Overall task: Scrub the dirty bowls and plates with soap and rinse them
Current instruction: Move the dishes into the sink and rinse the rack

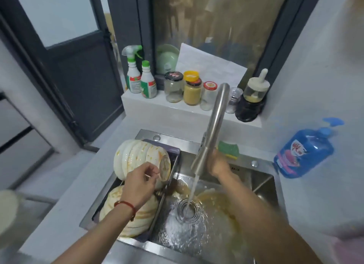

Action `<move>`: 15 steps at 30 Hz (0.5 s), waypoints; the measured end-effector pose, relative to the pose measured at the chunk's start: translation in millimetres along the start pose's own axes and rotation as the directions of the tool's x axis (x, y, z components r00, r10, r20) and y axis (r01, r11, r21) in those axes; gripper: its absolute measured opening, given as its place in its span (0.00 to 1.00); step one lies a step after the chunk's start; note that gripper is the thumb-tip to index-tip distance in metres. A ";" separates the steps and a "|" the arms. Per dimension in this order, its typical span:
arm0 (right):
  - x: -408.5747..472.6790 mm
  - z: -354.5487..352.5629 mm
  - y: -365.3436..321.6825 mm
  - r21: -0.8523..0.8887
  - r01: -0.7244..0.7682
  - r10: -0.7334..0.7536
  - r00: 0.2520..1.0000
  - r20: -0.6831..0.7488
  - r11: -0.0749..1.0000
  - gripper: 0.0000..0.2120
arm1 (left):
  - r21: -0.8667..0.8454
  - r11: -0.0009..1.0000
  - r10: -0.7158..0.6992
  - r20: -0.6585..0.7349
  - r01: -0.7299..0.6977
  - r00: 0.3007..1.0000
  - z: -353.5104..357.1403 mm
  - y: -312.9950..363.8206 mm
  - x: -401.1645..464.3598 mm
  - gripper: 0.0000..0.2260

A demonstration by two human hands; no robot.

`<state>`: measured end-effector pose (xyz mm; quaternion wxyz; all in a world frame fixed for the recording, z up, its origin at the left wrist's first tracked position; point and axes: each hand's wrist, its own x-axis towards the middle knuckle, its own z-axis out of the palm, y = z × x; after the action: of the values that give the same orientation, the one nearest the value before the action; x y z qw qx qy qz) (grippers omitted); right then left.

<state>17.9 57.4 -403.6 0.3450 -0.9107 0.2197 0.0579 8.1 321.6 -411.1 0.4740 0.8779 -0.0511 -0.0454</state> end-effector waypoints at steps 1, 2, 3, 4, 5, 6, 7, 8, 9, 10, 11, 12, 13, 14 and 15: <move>13.6 4.1 0.8 -0.043 0.013 -0.014 1.000 -0.026 0.999 0.19 | 0.043 0.999 -0.009 0.007 0.009 1.000 2.0 -11.0 -5.4 0.12; 30.7 8.6 6.1 -0.029 0.053 -0.053 0.999 -0.010 0.998 0.20 | 0.095 0.995 -0.003 0.009 0.002 1.000 3.4 -23.1 -11.1 0.13; 38.1 9.7 6.9 0.013 0.066 -0.066 0.997 -0.027 0.998 0.20 | 0.162 0.987 0.009 0.025 -0.013 1.000 2.9 -32.1 -15.2 0.14; 44.1 8.4 6.5 0.054 0.070 -0.066 0.996 -0.067 0.996 0.18 | 0.230 0.973 0.022 0.049 -0.032 0.999 1.1 -40.3 -18.0 0.14; 47.1 3.6 5.0 0.066 0.082 -0.075 0.993 -0.096 0.994 0.17 | 0.302 0.952 0.034 0.080 -0.057 0.996 -0.5 -47.9 -17.1 0.14; 49.0 -0.7 2.9 0.112 0.090 -0.079 0.992 -0.101 0.990 0.17 | 0.379 0.920 0.050 0.132 -0.097 0.990 -1.7 -57.1 -16.5 0.13; 50.8 -4.0 0.4 0.150 0.089 -0.072 0.991 -0.114 0.985 0.17 | 0.446 0.881 0.076 0.194 -0.157 0.978 -4.4 -64.7 -18.4 0.12; 53.7 -4.5 -0.3 0.159 0.115 -0.092 0.985 -0.144 0.981 0.16 | 0.512 0.825 0.116 0.261 -0.240 0.958 -7.5 -74.3 -21.1 0.13; 56.3 -3.3 -0.2 0.165 0.128 -0.105 0.984 -0.141 0.978 0.15 | 0.580 0.751 0.147 0.321 -0.316 0.936 -11.5 -86.7 -23.9 0.19; 57.3 1.9 4.1 0.159 0.131 -0.112 0.986 -0.122 0.979 0.14 | 0.644 0.665 0.128 0.402 -0.379 0.907 -16.0 -94.6 -26.7 0.26; 54.1 8.0 7.8 0.124 0.117 -0.105 0.990 -0.096 0.985 0.13 | 0.695 0.574 0.078 0.480 -0.433 0.874 -22.0 -103.4 -30.0 0.35; 49.7 15.3 18.3 0.074 0.083 -0.078 0.995 -0.064 0.994 0.12 | 0.726 0.497 0.003 0.547 -0.476 0.837 -27.3 -108.6 -33.0 0.42; 40.8 22.0 30.0 0.025 0.043 -0.042 0.999 -0.029 0.999 0.10 | 0.733 0.435 -0.026 0.590 -0.523 0.807 -33.0 -113.2 -34.7 0.47; 30.6 28.8 45.2 -0.039 0.006 -0.006 1.000 0.001 0.999 0.09 | 0.727 0.392 -0.069 0.634 -0.564 0.770 -38.1 -115.1 -34.2 0.53; 17.6 35.0 59.1 -0.095 -0.020 0.022 0.999 0.028 0.995 0.08 | 0.719 0.359 -0.050 0.652 -0.595 0.757 -41.4 -118.5 -33.0 0.59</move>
<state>9.2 34.6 -470.2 0.3038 -0.9228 0.2212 0.0853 -13.7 424.9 -486.6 -0.1152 0.9061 -0.3616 -0.1868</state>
